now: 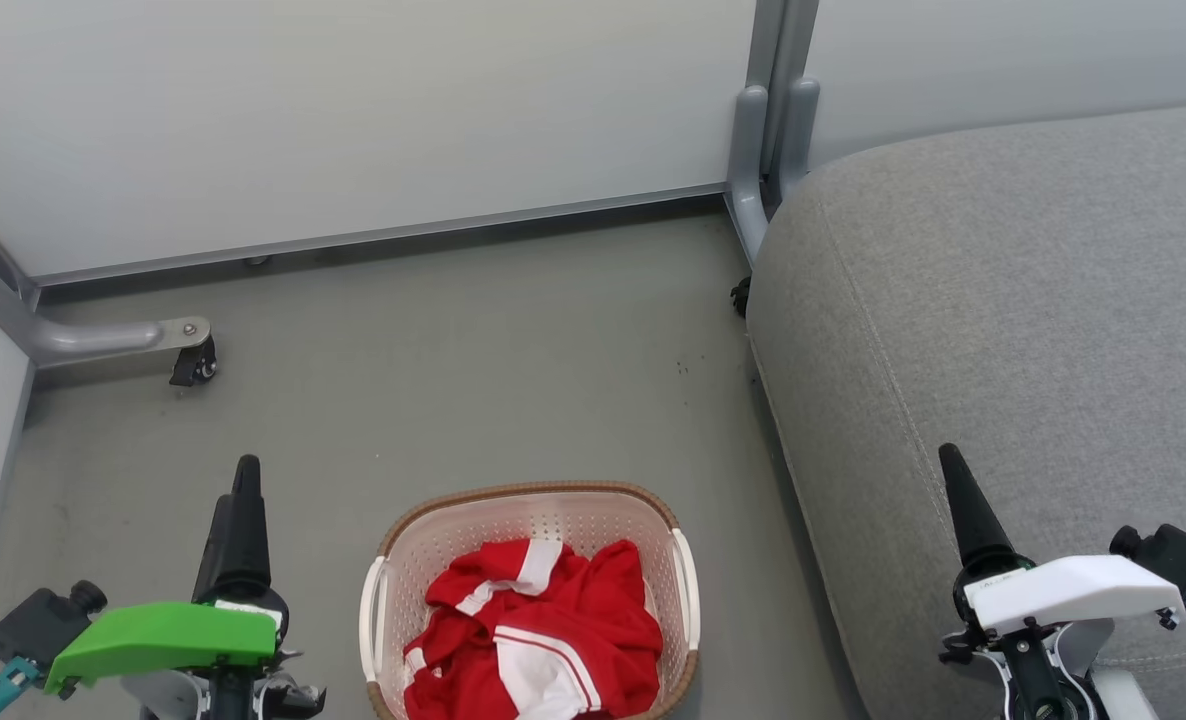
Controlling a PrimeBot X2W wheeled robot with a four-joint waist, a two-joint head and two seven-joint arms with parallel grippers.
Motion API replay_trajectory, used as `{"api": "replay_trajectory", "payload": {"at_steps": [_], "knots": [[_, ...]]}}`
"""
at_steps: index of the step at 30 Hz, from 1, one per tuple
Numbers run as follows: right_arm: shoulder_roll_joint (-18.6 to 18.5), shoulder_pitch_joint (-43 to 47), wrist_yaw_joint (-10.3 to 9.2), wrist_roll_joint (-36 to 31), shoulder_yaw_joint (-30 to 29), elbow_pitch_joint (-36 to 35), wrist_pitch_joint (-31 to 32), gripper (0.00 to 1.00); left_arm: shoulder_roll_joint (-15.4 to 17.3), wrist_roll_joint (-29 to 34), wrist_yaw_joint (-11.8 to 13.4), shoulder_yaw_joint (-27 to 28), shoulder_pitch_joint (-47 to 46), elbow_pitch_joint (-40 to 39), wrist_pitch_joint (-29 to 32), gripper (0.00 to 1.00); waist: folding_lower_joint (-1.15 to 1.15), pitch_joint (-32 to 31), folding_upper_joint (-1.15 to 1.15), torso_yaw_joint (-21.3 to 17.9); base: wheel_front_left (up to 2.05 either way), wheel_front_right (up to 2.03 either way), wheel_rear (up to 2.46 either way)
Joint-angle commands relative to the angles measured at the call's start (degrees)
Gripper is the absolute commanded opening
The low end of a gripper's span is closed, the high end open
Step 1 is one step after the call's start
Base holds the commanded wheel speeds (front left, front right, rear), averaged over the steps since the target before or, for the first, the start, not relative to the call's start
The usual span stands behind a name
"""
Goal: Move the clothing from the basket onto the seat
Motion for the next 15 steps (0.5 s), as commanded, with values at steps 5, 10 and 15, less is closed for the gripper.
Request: {"api": "replay_trajectory", "payload": {"at_steps": [5, 10, 15], "knots": [[-0.4, 0.0, 0.02, -6.5, 1.3, -1.8, -1.5, 1.0, 0.3, 6.3, 0.7, -1.4, 0.4, -2.6, -1.4, 1.0, 0.0, 0.1, 0.0, -0.1, 0.0, 0.0, 0.0], [-0.4, 0.1, 0.02, -10.9, 2.2, -2.7, -2.5, 1.0, 0.4, 10.4, 1.3, -2.1, 0.6, -3.5, -2.5, 1.0, 0.0, 0.2, 0.0, -0.2, 0.0, 0.0, 0.0], [-0.4, 0.3, 0.02, -15.2, 2.8, -2.8, -3.5, 1.0, 0.4, 14.5, 1.6, -2.8, 0.8, -4.3, -3.4, 1.0, 0.0, 0.2, 0.0, -0.2, 0.0, 0.0, 0.0]]}}
